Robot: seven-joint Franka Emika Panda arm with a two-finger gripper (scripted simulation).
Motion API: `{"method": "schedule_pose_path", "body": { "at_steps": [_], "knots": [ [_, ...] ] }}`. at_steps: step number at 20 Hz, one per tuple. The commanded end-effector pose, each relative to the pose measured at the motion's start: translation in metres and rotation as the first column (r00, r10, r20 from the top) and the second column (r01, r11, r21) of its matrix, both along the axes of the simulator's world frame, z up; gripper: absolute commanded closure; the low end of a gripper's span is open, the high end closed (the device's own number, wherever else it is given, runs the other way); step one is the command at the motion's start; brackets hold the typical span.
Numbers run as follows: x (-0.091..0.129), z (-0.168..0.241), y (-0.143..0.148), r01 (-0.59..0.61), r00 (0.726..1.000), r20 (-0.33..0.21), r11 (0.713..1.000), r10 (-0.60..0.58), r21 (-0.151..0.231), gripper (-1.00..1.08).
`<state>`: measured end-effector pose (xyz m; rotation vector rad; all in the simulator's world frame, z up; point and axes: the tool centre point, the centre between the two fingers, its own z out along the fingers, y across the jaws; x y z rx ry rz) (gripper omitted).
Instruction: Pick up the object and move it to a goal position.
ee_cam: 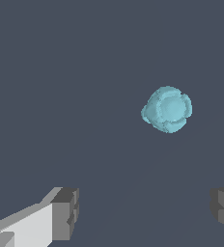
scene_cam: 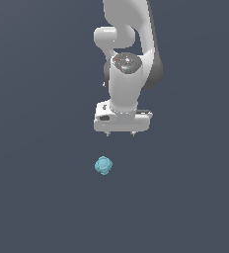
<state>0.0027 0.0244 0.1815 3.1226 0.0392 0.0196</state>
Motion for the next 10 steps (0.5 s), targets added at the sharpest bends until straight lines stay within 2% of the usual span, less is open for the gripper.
{"method": "schedule_pose_path", "body": {
  "at_steps": [1, 10],
  "knots": [
    [0.0, 0.0, 0.0, 0.001, 1.0, -0.001, 1.0, -0.001, 0.0, -0.92],
    [0.014, -0.013, -0.011, 0.093, 0.996, -0.002, 0.996, -0.093, 0.007, -0.92]
  ]
}}
